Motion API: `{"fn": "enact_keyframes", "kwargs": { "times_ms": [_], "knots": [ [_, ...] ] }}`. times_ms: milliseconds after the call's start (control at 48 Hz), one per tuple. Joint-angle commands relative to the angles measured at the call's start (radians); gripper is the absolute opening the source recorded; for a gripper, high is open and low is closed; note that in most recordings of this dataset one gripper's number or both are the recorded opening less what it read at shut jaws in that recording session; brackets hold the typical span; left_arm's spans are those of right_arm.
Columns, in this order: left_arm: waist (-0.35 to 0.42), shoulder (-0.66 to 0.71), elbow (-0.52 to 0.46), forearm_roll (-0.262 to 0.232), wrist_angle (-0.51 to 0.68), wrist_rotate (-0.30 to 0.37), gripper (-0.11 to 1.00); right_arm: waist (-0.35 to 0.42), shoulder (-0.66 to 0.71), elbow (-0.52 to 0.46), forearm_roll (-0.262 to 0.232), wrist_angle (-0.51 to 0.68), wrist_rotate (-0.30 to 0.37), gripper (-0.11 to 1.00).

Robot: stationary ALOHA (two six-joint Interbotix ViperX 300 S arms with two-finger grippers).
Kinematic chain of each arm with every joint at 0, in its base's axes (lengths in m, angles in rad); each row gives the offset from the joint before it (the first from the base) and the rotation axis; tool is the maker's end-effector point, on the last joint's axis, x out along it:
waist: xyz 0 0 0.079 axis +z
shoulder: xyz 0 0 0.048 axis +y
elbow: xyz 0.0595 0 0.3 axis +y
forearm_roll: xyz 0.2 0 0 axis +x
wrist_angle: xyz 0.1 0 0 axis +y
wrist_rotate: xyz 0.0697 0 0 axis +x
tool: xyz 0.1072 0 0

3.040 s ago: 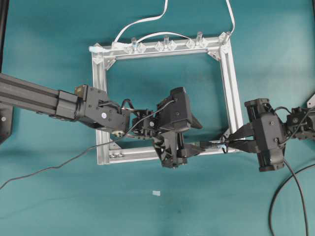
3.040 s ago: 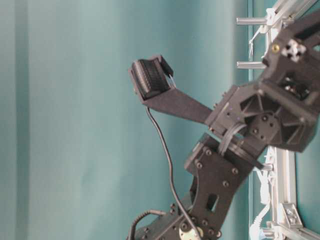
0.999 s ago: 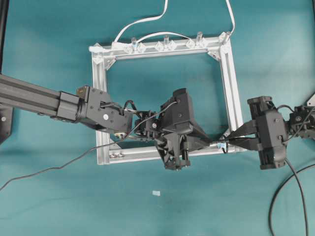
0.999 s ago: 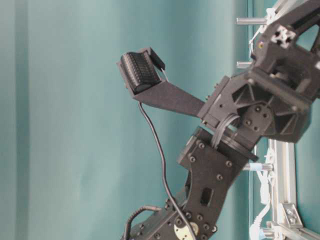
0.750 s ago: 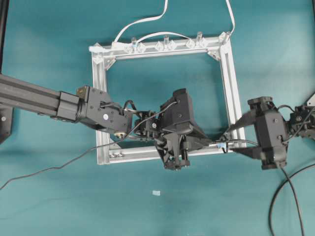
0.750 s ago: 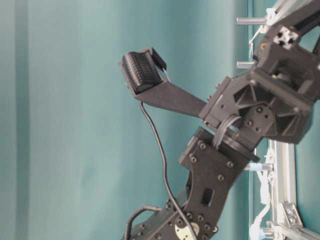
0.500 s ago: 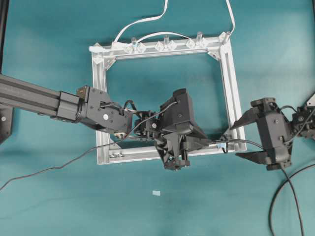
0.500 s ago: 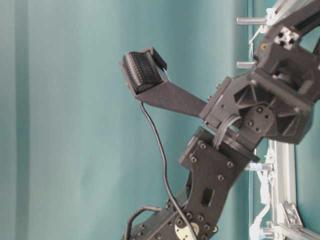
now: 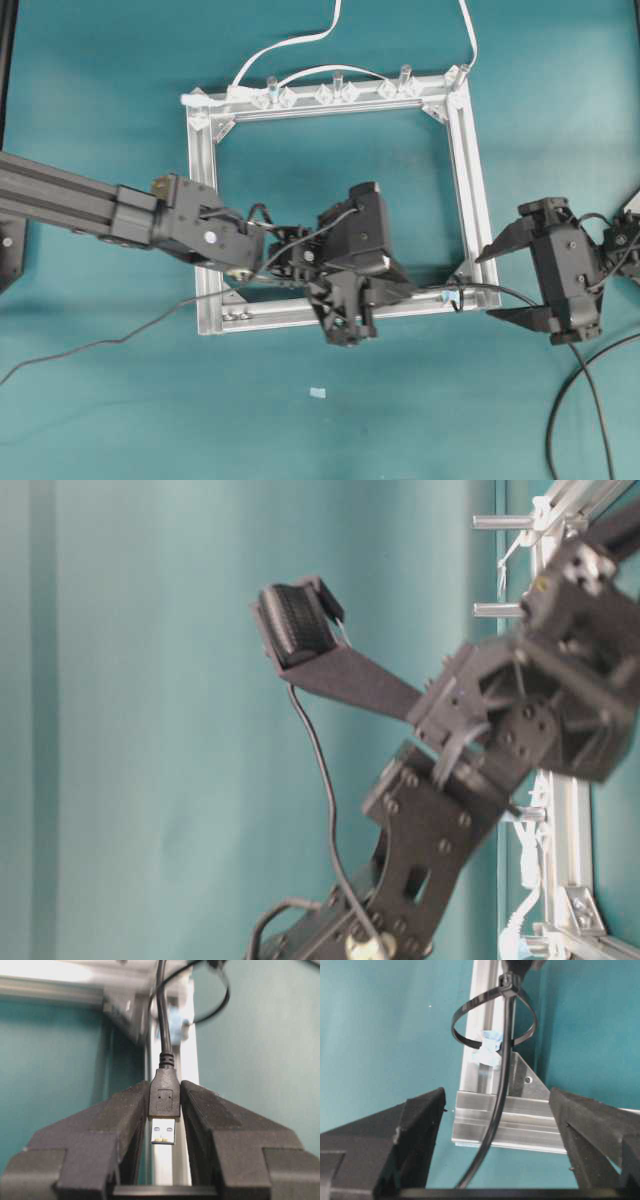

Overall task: Insert the wire through the string loop located on the right side.
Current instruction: 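Open the right gripper and pull the cable leftward with the left gripper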

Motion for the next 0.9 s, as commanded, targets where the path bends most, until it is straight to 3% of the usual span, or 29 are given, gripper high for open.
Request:
{"fn": "enact_keyframes", "kwargs": {
  "times_ms": [0,750,874],
  "knots": [
    [0.005,-0.092,0.014,0.002,0.029,0.003,0.23,0.002,-0.009,-0.008,-0.003,-0.009,0.002,0.91],
    [-0.006,-0.482,0.382,-0.006,0.339,-0.018,0.23,0.003,-0.008,-0.002,-0.003,-0.014,0.002,0.91],
    [-0.011,-0.532,0.436,-0.006,0.403,-0.064,0.23,0.002,-0.009,-0.002,-0.002,-0.014,0.002,0.91]
  ]
}}
